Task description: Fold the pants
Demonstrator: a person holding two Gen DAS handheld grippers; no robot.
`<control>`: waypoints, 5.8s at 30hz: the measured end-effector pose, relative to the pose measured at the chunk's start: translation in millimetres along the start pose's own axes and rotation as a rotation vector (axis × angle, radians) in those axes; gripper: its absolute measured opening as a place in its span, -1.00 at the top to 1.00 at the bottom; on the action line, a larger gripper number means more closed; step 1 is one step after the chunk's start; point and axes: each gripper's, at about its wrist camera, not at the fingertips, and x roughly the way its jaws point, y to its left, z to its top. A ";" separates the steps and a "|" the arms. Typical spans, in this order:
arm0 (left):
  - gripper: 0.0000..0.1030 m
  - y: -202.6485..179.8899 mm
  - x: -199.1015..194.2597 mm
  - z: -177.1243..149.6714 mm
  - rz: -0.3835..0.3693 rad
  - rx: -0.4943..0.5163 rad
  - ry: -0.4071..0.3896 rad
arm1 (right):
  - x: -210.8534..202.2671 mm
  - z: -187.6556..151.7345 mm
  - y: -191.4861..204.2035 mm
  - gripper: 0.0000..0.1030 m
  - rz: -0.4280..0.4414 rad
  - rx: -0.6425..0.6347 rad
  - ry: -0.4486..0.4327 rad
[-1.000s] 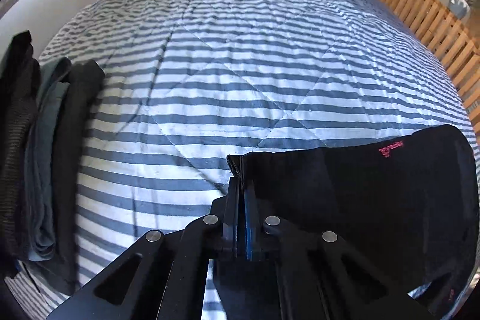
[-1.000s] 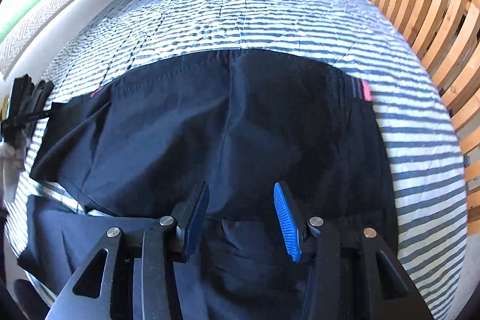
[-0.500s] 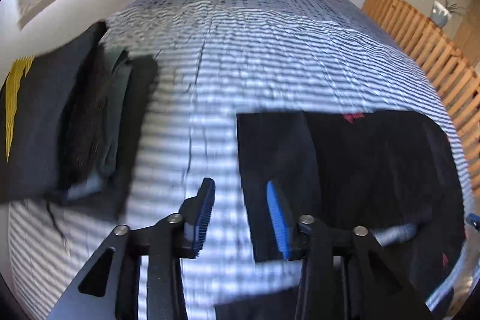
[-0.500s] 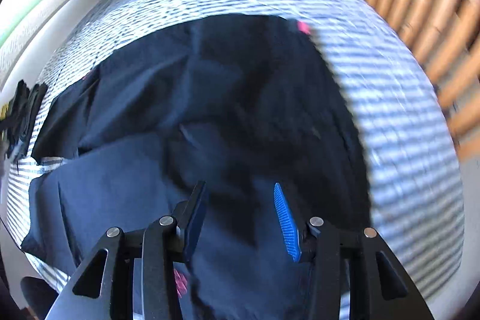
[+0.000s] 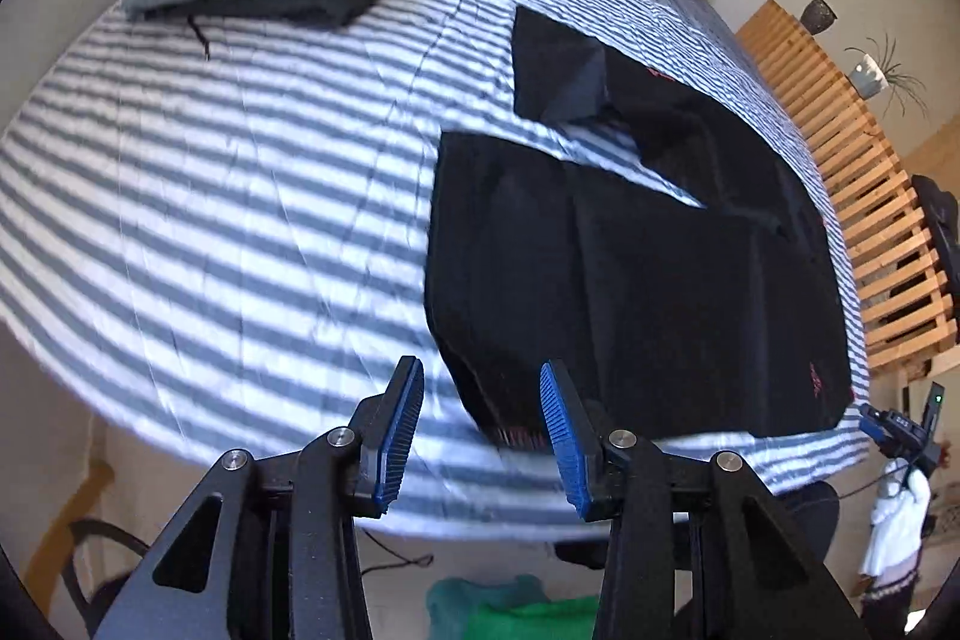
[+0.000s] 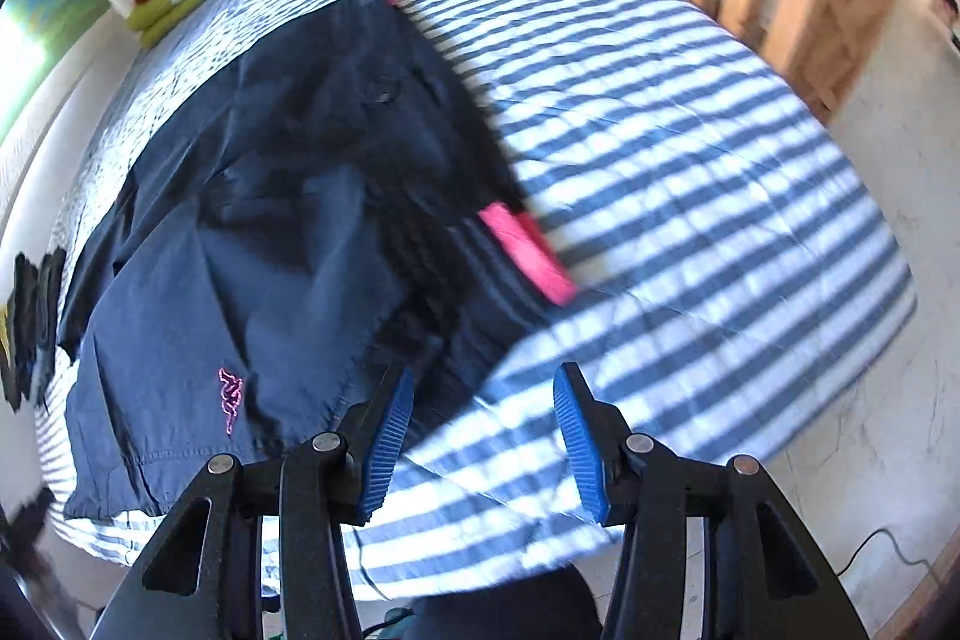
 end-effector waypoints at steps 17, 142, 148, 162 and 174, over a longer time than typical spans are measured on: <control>-0.06 -32.9 28.3 -20.1 -0.058 -0.007 0.043 | 40.4 -6.7 3.7 0.00 0.068 0.103 0.038; 0.94 -151.6 245.0 302.6 0.306 0.513 0.026 | 14.5 222.2 255.4 -0.28 0.212 -0.740 -0.294; 0.96 -127.4 217.5 284.7 0.385 0.477 -0.028 | 36.9 221.8 199.5 -0.28 0.074 -0.607 -0.264; 0.76 -125.8 183.9 266.3 0.399 0.412 -0.090 | 84.3 203.7 151.6 -0.28 0.014 -0.593 -0.159; 0.31 -194.0 155.0 200.0 0.271 0.631 -0.113 | 128.9 190.5 174.0 -0.26 -0.174 -0.567 -0.111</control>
